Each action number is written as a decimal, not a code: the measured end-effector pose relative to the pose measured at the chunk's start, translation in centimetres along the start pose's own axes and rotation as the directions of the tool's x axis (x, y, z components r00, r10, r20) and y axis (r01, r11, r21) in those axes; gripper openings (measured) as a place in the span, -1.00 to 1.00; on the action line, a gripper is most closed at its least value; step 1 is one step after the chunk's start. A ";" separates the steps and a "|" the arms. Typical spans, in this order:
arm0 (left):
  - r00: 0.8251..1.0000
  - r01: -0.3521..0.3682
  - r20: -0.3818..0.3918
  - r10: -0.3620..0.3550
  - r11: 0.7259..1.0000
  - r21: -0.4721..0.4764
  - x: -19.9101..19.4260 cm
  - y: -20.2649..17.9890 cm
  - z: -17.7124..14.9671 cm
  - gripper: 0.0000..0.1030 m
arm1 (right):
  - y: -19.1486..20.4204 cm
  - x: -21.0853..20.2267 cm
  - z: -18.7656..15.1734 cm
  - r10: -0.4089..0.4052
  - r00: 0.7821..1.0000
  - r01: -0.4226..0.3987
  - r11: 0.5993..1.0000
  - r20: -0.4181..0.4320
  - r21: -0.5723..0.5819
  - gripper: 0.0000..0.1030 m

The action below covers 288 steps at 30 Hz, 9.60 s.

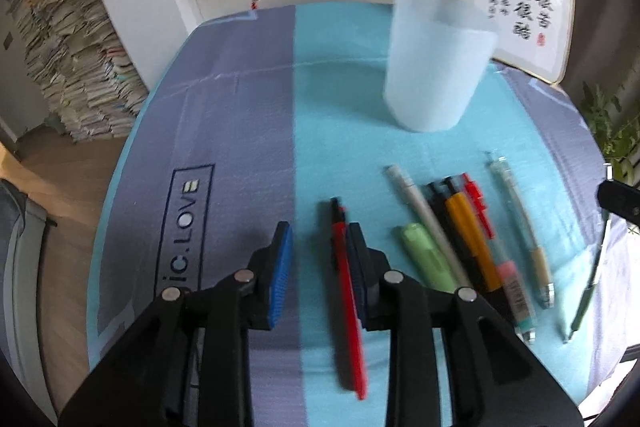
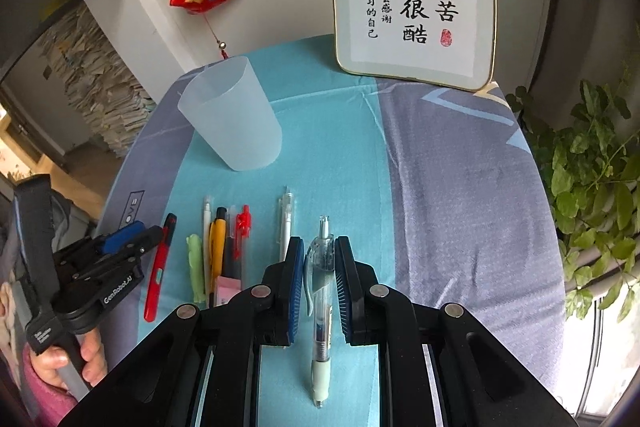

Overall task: Organize stationery
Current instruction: 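Lift the red knife with the left tool while the right lifts the clear pen, then lower the clear pen into the frosted cup and open the right tool, then carry the red knife into the frosted cup and open the left tool, then move both tools back down to the remaining pens, then grasp the white pen with the left tool while the right grasps the beige-grip clear pen, then lift the white pen with the left tool while the right lifts the clear pen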

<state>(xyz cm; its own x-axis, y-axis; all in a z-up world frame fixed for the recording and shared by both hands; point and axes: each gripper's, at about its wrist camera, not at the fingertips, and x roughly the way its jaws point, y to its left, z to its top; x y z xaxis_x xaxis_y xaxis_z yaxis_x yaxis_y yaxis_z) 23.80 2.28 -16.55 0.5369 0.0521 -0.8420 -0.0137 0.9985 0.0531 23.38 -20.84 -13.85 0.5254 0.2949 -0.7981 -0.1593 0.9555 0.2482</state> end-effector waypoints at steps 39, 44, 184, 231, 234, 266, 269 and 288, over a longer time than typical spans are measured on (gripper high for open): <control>0.991 0.018 0.135 -0.014 0.999 -0.030 -5.5 0.3 1.6 -0.78 | 2.3 -4.9 0.2 0.036 0.993 -0.032 0.999 0.117 -0.032 -0.68; 0.980 0.030 0.198 -0.024 0.999 -0.027 -8.0 0.2 1.8 -0.78 | 3.2 -6.3 0.6 0.026 0.989 -0.018 0.998 0.148 -0.054 -0.69; 0.988 0.087 0.131 -0.083 0.996 -0.023 -7.2 -0.6 5.6 -0.18 | 2.0 1.1 2.0 -0.043 0.999 0.043 0.999 -0.006 -0.010 0.07; 0.995 0.026 -0.098 -0.026 1.000 -0.004 1.0 -1.4 0.7 -0.09 | 2.9 7.1 1.5 -0.141 0.983 0.126 0.984 -0.115 -0.123 -0.60; 0.994 0.003 -0.106 -0.005 1.000 -0.027 1.0 -0.3 0.6 -0.11 | 3.0 7.2 1.4 -0.136 0.984 0.121 0.985 -0.118 -0.122 -0.61; 0.988 0.100 -0.112 -0.106 0.993 -0.061 1.3 -0.3 1.5 -0.78 | 2.2 6.9 1.1 -0.060 0.988 0.053 0.997 -0.139 -0.053 -0.70; 0.988 0.094 -0.117 -0.100 0.994 -0.058 1.5 -0.4 1.7 -0.78 | 1.9 7.2 1.4 -0.045 0.988 0.040 0.998 -0.149 -0.039 -0.69; 0.991 0.130 -0.025 -0.131 0.990 -0.057 -1.7 -0.3 2.6 -0.83 | 4.2 2.7 2.7 -0.030 0.999 0.028 0.996 -0.024 -0.081 -0.71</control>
<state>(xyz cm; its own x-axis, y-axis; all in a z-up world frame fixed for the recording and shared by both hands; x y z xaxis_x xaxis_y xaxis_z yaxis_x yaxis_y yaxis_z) 25.13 1.83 -13.71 0.5127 -0.0790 -0.8550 0.0080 0.9962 -0.0872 26.36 -16.05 -13.52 0.5093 0.2659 -0.8185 -0.2114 0.9606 0.1805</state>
